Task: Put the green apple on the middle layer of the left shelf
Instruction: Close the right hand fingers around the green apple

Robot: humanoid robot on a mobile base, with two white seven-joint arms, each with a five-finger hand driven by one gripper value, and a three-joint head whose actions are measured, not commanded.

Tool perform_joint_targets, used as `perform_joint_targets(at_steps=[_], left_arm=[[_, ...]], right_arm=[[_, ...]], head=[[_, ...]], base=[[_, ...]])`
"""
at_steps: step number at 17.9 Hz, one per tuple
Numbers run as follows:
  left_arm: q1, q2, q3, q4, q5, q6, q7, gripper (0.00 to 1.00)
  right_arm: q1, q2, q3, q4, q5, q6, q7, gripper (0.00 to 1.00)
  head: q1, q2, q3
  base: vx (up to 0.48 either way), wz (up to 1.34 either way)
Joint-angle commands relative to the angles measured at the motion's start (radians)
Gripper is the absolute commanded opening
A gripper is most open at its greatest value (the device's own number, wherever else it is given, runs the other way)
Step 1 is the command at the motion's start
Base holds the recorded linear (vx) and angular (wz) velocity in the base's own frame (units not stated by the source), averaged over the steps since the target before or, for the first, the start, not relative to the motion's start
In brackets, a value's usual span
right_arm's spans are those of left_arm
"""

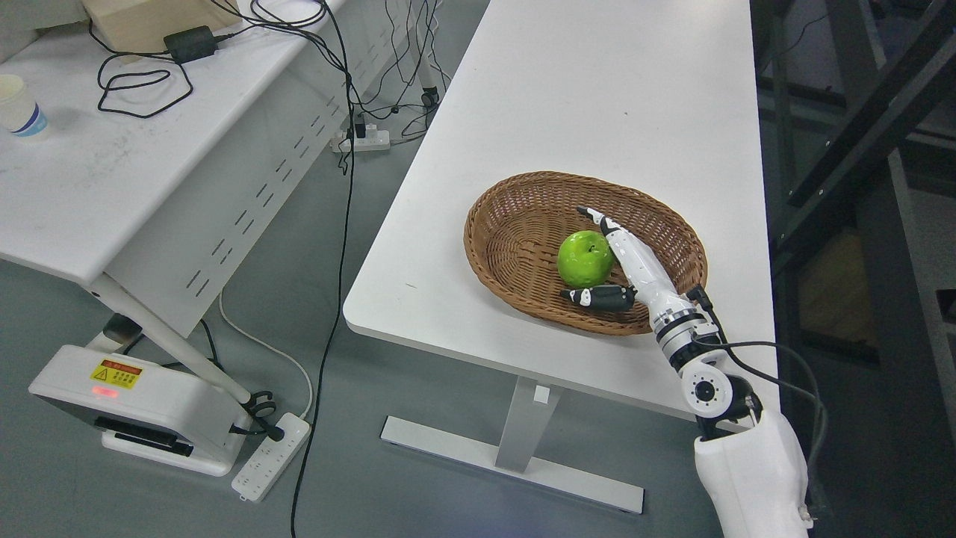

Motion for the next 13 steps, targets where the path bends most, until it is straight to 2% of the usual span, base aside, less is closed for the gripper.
perform_joint_targets(at_steps=[1,7,9,12,13], left_arm=[[0.000,0.017,0.000,0.000,-0.001,-0.001,0.000,1.00],[0.000,0.017,0.000,0.000,0.000,-0.001,0.000,1.00],[0.000,0.017,0.000,0.000,-0.001,-0.001,0.000,1.00],[0.000,0.017,0.000,0.000,0.000,-0.001,0.000,1.00],[0.000,0.017,0.000,0.000,0.000,-0.001,0.000,1.00]], right_arm=[[-0.028,0.004,0.032,0.073,0.021,0.004,0.001,0.99],[-0.043,0.007,0.035,0.091,0.024,0.051,-0.009,0.90],[-0.043,0.009,0.029,0.091,0.023,0.053,-0.014,0.82],[-0.043,0.009,0.024,0.090,0.015,0.059,-0.014,0.57],[-0.043,0.009,0.023,0.090,0.012,0.057,-0.014,0.53]], head=[[0.0000,0.000,0.000],[0.0000,0.000,0.000],[0.0000,0.000,0.000],[0.0000,0.000,0.000],[0.0000,0.000,0.000]], base=[[0.000,0.00],[0.000,0.00],[0.000,0.00],[0.000,0.00],[0.000,0.00]])
